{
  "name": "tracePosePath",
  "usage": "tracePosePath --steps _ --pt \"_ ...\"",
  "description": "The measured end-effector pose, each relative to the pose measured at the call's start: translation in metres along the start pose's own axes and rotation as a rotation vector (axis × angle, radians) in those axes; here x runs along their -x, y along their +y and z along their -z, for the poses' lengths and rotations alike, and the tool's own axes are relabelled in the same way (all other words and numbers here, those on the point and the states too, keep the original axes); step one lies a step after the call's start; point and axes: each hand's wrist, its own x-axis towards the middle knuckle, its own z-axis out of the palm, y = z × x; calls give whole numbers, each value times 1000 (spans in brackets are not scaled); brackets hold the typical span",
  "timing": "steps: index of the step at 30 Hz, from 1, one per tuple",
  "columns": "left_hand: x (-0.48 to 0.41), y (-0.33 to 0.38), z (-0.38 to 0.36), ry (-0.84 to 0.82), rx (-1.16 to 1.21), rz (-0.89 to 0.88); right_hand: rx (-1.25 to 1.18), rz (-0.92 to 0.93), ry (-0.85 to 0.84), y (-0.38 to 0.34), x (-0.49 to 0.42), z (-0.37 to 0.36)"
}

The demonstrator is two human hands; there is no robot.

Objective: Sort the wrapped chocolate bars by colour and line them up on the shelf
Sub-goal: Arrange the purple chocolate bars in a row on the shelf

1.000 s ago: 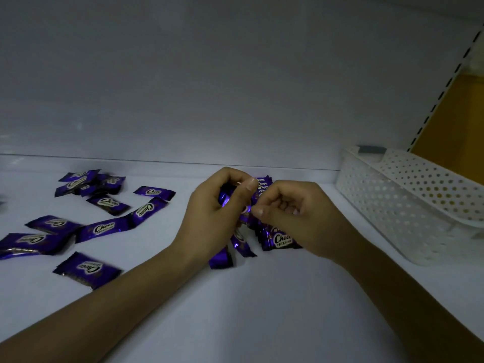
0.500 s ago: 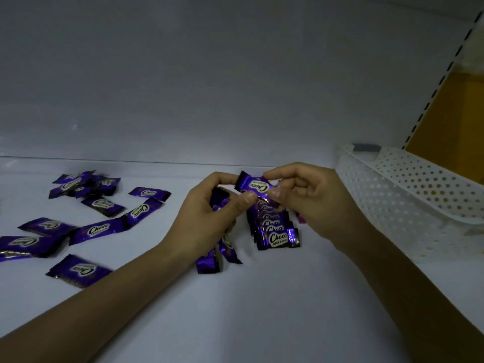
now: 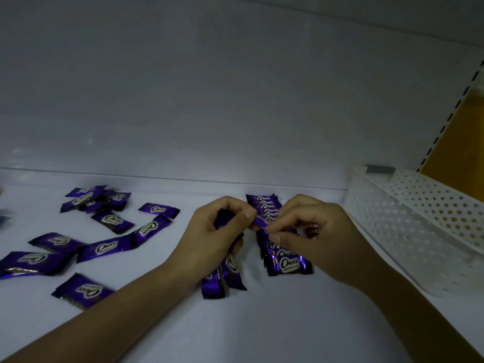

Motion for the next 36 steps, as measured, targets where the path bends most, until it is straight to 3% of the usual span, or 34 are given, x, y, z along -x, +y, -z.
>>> tracePosePath --steps 5,16,19,24,28,31,36 --pt "0 -1 2 -7 -96 -59 23 -139 95 2 -1 2" --pt "3 -2 -3 -42 -195 -87 -231 -388 -78 8 2 17" --pt "2 -4 -5 -52 -209 -77 -287 -379 -88 7 3 6" --pt "1 -2 -6 -43 -132 -97 -438 -362 22 1 1 2" --pt "2 -5 -7 -62 -189 -109 -604 -447 194 -3 -1 12" --pt "1 -8 -3 -31 -260 -86 -442 -489 160 -3 -1 23" --pt "-5 -10 9 74 -459 -29 -297 -452 -34 -4 2 29"
